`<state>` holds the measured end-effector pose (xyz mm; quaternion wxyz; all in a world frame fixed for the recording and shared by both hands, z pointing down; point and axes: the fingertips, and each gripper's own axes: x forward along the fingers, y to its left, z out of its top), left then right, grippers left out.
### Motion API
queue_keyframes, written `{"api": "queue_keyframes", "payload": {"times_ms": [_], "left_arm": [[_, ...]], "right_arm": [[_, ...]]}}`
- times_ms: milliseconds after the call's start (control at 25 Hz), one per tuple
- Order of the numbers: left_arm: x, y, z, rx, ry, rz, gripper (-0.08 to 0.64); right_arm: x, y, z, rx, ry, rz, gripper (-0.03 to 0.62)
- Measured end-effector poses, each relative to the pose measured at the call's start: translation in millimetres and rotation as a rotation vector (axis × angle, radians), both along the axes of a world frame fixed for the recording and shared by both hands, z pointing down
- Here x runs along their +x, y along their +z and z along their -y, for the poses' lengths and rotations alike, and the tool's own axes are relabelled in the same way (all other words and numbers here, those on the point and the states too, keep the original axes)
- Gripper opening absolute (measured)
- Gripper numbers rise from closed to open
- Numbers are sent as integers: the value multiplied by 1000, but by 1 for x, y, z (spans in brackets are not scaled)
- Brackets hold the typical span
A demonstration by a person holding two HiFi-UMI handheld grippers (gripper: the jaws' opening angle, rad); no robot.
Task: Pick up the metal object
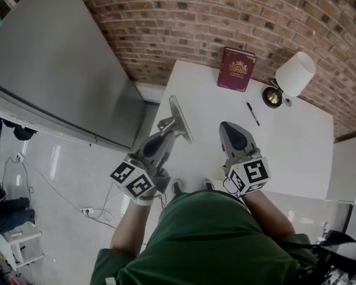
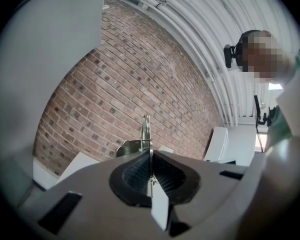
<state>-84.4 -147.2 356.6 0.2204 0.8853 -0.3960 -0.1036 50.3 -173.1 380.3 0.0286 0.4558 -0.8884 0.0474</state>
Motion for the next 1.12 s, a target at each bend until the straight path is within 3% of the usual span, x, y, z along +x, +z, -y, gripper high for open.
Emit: {"api": "queue_keyframes", "payload": {"times_ms": [640, 880, 1120], "left_arm": [[-20, 10, 1, 1, 13, -30, 8], [-11, 12, 5, -1, 20, -32, 8], [-42, 20, 2, -53, 19, 0, 9]], "right_arm": [[-18, 8, -2, -18, 9, -5, 2], [-10, 8, 1, -21, 8, -1, 2], [-40, 9, -5, -19, 14, -10, 2]]}}
